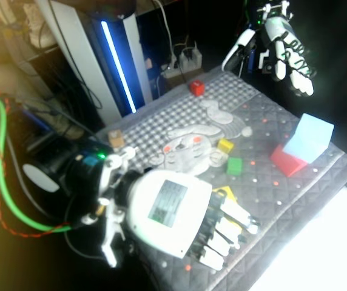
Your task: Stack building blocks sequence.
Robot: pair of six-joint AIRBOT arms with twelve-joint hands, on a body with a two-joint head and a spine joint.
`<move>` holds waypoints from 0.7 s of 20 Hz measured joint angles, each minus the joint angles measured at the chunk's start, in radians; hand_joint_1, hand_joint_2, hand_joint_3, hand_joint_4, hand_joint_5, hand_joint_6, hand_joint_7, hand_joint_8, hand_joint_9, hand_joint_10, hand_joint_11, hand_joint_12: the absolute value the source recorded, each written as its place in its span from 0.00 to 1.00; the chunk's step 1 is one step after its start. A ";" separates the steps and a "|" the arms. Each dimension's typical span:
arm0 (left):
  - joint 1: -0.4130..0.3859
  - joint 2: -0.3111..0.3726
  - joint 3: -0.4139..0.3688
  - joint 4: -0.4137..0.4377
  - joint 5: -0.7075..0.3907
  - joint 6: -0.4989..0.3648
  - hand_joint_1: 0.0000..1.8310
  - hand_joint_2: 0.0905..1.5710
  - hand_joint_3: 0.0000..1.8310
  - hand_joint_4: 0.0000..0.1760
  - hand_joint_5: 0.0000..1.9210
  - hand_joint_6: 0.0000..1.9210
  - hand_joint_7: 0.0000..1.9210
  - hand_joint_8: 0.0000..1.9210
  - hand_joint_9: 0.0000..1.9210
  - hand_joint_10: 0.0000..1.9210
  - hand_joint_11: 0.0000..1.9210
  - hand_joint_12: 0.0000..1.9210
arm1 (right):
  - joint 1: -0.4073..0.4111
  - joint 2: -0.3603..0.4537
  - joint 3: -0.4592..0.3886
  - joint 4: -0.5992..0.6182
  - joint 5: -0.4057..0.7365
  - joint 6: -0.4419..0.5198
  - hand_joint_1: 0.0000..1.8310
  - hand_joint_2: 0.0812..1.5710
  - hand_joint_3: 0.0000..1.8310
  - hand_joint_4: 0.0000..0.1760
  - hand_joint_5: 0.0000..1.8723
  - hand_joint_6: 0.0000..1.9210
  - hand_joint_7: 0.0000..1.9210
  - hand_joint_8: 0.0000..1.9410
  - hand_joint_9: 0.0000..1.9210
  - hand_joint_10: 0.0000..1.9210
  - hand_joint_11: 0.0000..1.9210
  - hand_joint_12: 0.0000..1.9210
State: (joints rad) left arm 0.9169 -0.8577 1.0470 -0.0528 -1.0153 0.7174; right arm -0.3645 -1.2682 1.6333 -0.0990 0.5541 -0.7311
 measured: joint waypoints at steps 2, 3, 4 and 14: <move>0.000 -0.001 0.000 -0.001 0.000 0.000 0.35 0.55 0.00 0.93 0.05 0.01 0.00 0.00 0.00 0.00 0.01 0.01 | -0.010 -0.006 -0.001 0.020 0.001 0.000 0.75 0.70 0.00 0.00 0.46 0.45 0.52 0.56 0.48 0.63 0.41 0.57; 0.000 -0.001 0.000 -0.001 0.000 0.000 0.35 0.55 0.00 0.93 0.05 0.01 0.00 0.00 0.00 0.00 0.01 0.01 | -0.011 -0.006 -0.001 0.022 0.002 0.000 0.75 0.70 0.00 0.00 0.46 0.45 0.52 0.56 0.48 0.63 0.41 0.57; -0.001 -0.001 0.000 0.000 0.000 0.000 0.35 0.55 0.00 0.98 0.05 0.01 0.00 0.00 0.00 0.00 0.01 0.01 | -0.023 -0.008 -0.002 0.039 0.006 0.004 0.80 0.67 0.00 0.00 0.43 0.18 0.52 0.50 0.48 0.60 0.36 0.58; -0.001 -0.001 0.003 -0.002 -0.002 0.000 0.37 0.55 0.00 0.88 0.07 0.01 0.00 0.00 0.00 0.00 0.00 0.00 | -0.061 0.000 -0.026 0.065 0.032 0.011 0.65 0.59 0.00 1.00 0.00 0.00 0.01 0.00 0.15 0.00 0.00 0.58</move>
State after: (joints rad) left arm 0.9161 -0.8585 1.0504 -0.0544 -1.0176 0.7170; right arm -0.4252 -1.2686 1.6073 -0.0341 0.5865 -0.7197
